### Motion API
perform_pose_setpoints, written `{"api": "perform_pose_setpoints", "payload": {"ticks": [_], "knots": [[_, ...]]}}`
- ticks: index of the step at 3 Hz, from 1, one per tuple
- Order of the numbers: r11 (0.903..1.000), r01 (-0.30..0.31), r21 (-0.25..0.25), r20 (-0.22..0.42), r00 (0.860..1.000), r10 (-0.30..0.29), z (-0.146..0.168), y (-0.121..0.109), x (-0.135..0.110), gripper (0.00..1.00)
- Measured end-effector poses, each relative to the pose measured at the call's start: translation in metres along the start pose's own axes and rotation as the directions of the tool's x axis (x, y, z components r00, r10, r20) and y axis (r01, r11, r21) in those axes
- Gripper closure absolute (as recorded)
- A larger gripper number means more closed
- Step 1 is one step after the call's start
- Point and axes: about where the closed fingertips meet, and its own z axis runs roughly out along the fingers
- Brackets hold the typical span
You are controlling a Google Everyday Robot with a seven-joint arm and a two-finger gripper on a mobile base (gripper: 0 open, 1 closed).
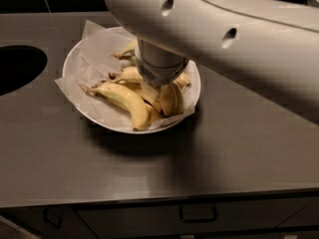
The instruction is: Pick banana from white bowl
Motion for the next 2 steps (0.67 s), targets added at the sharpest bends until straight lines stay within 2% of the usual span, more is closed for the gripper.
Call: {"api": "perform_pose_setpoints", "payload": {"ticks": [1, 2], "knots": [[1.0000, 0.000, 0.000, 0.000, 1.000, 0.000, 0.0000, 0.0000, 0.0000, 1.00], [0.9990, 0.014, -0.043, 0.081, 0.997, -0.010, -0.0035, -0.0008, -0.0043, 1.00]]}}
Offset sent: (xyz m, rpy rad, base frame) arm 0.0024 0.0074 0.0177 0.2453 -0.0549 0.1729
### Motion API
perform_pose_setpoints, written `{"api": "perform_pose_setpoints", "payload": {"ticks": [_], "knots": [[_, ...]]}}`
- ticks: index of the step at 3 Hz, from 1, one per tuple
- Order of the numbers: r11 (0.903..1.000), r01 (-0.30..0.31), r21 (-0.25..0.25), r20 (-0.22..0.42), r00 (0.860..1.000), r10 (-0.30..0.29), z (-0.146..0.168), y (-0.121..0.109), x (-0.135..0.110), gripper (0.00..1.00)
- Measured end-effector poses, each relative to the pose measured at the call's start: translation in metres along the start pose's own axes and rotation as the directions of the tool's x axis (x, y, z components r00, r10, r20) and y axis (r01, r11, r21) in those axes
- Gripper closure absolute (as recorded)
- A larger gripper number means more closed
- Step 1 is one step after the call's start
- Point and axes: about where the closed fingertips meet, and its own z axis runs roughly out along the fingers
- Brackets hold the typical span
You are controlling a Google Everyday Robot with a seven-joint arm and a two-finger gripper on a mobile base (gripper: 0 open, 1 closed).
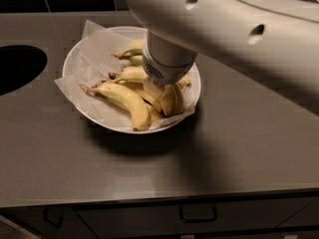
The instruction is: Pick banana from white bowl
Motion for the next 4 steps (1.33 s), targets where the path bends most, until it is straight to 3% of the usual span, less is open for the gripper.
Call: {"api": "perform_pose_setpoints", "payload": {"ticks": [1, 2, 4], "knots": [[0.9976, 0.042, -0.055, 0.184, 0.982, -0.031, -0.019, -0.001, -0.018, 1.00], [0.9954, 0.071, -0.064, 0.271, 0.961, -0.051, -0.034, 0.000, -0.030, 1.00], [0.9936, 0.112, -0.011, 0.383, 0.918, -0.100, -0.077, 0.004, -0.049, 1.00]]}}
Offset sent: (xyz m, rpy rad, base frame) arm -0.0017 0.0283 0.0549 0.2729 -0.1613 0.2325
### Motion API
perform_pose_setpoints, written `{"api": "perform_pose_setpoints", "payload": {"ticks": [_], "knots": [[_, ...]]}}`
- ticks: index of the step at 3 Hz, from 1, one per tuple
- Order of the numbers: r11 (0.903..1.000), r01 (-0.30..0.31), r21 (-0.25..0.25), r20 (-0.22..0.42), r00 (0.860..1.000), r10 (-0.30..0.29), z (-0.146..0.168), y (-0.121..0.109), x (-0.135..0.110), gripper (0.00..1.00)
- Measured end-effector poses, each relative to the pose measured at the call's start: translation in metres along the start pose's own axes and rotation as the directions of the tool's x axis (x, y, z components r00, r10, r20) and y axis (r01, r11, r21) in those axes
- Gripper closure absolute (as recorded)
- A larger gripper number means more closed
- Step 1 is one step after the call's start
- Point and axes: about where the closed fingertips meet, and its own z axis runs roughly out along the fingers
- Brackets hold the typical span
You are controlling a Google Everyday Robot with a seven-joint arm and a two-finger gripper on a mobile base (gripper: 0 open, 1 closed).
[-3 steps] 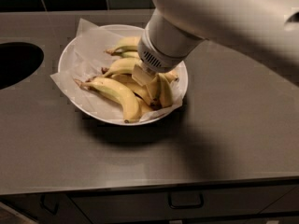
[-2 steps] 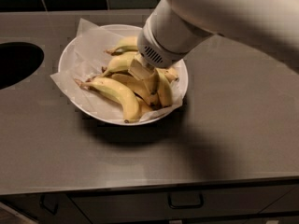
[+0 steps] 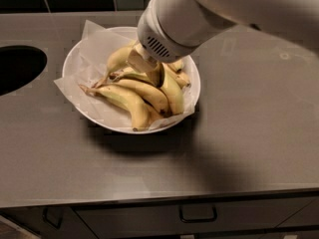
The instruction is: Pick banana from white bowl
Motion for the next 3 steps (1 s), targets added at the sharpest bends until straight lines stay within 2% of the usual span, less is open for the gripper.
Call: {"api": "perform_pose_setpoints", "payload": {"ticks": [2, 3], "knots": [[0.9946, 0.055, 0.088, 0.051, 0.997, -0.059, -0.040, 0.002, -0.030, 1.00], [0.9946, 0.055, 0.088, 0.051, 0.997, -0.059, -0.040, 0.002, -0.030, 1.00]]}}
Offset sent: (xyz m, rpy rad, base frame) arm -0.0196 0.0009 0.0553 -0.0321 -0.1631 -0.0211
